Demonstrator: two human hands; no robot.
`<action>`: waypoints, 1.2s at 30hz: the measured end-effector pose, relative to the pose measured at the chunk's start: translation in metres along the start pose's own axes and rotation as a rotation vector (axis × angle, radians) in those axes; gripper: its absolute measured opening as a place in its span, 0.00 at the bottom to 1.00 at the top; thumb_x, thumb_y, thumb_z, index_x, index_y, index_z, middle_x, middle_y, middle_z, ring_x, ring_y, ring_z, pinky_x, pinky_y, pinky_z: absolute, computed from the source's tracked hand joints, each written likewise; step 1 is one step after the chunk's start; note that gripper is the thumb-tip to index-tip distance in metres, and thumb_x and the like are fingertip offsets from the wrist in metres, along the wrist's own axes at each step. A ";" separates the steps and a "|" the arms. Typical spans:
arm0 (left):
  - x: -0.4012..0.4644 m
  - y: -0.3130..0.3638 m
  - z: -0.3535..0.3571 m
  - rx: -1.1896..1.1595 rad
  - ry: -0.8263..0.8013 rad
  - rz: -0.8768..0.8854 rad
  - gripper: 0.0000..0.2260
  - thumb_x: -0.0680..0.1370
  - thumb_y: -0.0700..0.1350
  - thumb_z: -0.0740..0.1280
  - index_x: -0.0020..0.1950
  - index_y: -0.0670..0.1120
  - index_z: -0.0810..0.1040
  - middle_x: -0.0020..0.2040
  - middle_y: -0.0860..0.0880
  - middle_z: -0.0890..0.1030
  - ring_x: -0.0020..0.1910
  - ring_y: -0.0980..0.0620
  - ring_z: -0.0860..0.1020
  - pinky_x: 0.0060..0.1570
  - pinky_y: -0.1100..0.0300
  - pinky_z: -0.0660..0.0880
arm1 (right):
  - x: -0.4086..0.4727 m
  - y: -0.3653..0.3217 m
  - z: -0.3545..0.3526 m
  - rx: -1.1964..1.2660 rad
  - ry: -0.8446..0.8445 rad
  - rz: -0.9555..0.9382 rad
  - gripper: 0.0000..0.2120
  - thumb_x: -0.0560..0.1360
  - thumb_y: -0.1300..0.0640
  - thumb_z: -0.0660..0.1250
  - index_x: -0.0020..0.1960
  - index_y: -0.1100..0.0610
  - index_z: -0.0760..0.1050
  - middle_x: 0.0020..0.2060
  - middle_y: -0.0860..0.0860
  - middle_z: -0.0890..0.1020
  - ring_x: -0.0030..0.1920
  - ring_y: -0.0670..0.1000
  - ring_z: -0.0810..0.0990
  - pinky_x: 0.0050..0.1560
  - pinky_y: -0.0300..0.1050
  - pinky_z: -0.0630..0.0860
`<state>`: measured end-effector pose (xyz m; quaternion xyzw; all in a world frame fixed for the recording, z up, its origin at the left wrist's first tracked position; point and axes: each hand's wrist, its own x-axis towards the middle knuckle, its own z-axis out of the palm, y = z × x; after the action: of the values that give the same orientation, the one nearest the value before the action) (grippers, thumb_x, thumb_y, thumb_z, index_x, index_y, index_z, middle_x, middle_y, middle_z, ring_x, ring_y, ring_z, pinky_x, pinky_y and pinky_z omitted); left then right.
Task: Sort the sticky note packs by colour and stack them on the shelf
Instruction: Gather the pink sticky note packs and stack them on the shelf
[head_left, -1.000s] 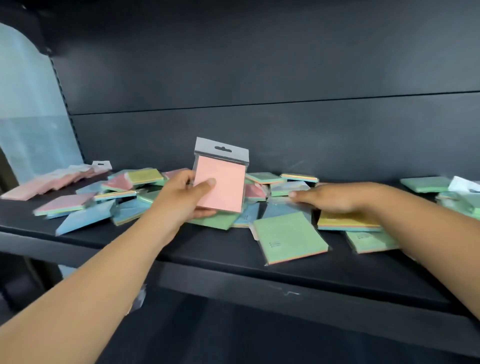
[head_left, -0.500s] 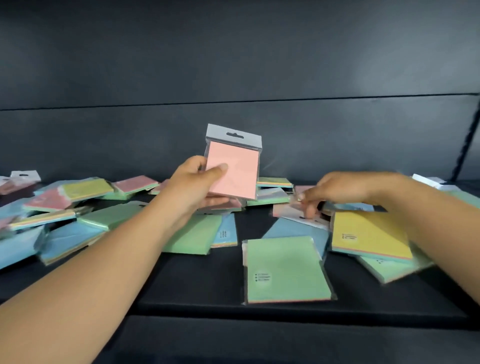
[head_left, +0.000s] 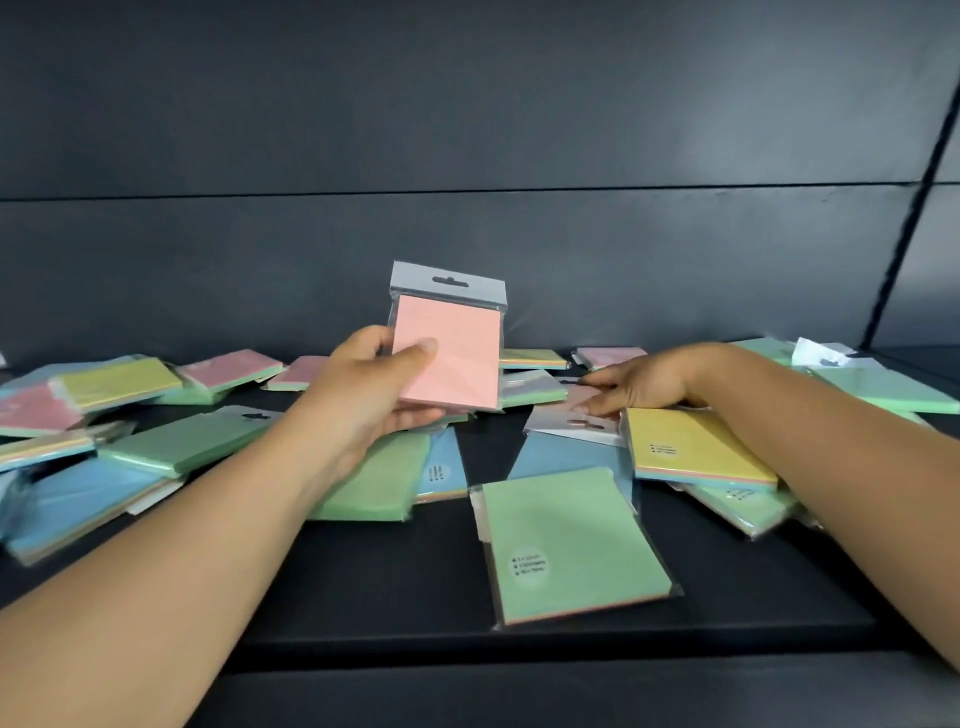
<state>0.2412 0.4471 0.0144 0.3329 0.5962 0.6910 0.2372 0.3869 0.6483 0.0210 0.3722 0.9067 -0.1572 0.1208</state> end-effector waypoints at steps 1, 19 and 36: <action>0.001 -0.001 -0.001 -0.002 0.004 0.002 0.02 0.78 0.43 0.64 0.46 0.46 0.73 0.43 0.50 0.79 0.34 0.55 0.80 0.34 0.63 0.80 | 0.000 0.001 0.000 0.040 0.002 0.000 0.33 0.75 0.39 0.59 0.75 0.49 0.55 0.75 0.47 0.57 0.75 0.51 0.54 0.72 0.47 0.53; 0.005 -0.007 0.003 -0.028 0.022 0.001 0.03 0.78 0.43 0.64 0.45 0.47 0.72 0.44 0.49 0.79 0.39 0.52 0.79 0.28 0.66 0.78 | 0.007 0.027 0.002 0.294 0.169 0.252 0.32 0.67 0.36 0.68 0.62 0.57 0.74 0.61 0.55 0.74 0.62 0.57 0.73 0.64 0.49 0.66; 0.002 0.000 0.003 -0.190 0.055 -0.005 0.03 0.78 0.40 0.63 0.44 0.45 0.72 0.49 0.46 0.79 0.37 0.51 0.81 0.31 0.64 0.80 | -0.014 0.016 -0.013 0.766 0.371 0.000 0.09 0.75 0.56 0.66 0.40 0.54 0.67 0.36 0.53 0.78 0.30 0.48 0.77 0.32 0.38 0.69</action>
<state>0.2420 0.4502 0.0149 0.2881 0.5352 0.7527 0.2530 0.4067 0.6550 0.0341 0.4122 0.7891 -0.4132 -0.1915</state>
